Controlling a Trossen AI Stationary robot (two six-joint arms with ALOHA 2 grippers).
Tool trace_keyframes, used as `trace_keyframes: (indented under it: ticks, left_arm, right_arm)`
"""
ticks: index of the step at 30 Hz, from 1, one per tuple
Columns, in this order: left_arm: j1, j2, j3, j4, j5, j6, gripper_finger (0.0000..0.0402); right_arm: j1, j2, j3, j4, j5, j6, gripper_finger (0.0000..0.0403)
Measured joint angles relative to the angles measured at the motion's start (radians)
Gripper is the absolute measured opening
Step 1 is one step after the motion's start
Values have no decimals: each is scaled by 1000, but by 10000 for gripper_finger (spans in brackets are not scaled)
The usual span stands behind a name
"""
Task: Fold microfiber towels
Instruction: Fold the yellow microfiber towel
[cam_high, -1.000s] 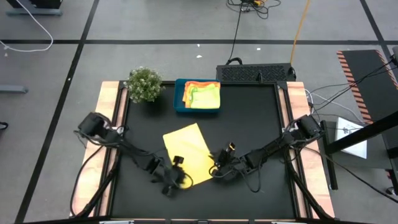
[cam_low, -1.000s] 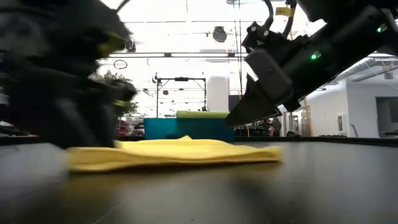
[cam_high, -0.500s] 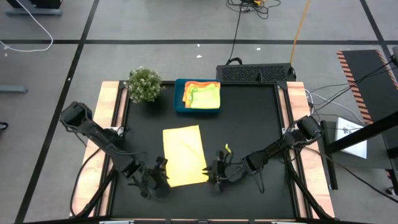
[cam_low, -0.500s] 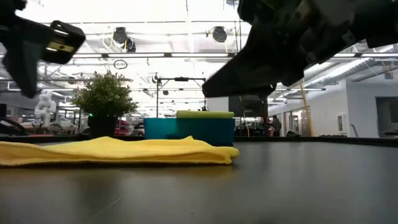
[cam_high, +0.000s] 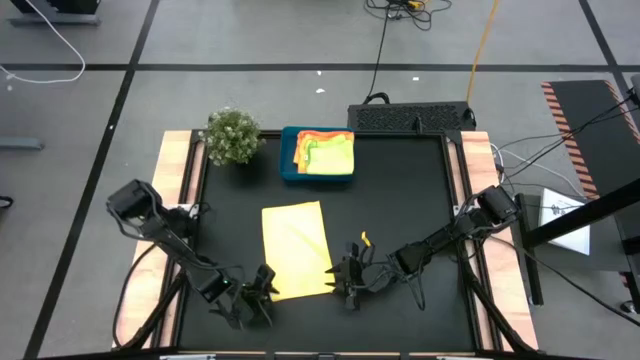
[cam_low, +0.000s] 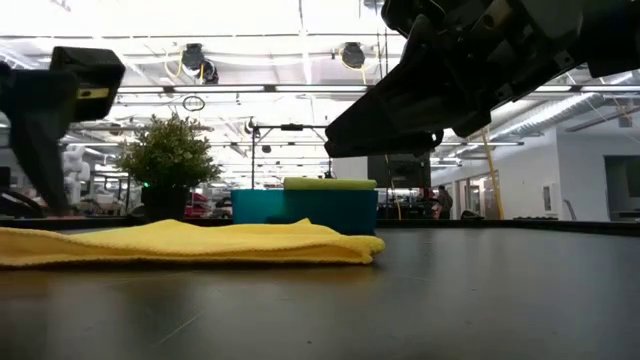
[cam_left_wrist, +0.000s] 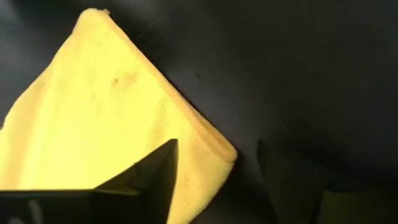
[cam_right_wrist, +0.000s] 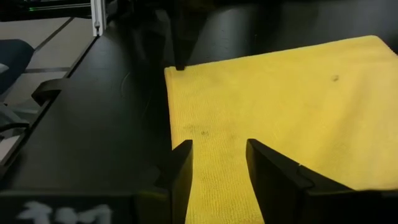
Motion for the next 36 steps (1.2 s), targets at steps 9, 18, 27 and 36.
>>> trace_keyframes:
  ticks: [9, 18, 27, 36]
  left_arm:
    - [-40, 42, 6, -62, -115, 71, 286]
    - [-54, 103, 6, -36, -235, 179, 223]
    - [-50, 129, 4, -26, -228, 206, 139]
    - [-53, 130, 2, -15, -205, 201, 88]
  right_arm:
    - [0, 0, 0, 0, 8, 17, 143]
    - [0, 0, 0, 0, 30, 24, 142]
    - [1, 1, 0, 0, 29, 24, 142]
    - [10, 84, 0, 119, -33, -62, 142]
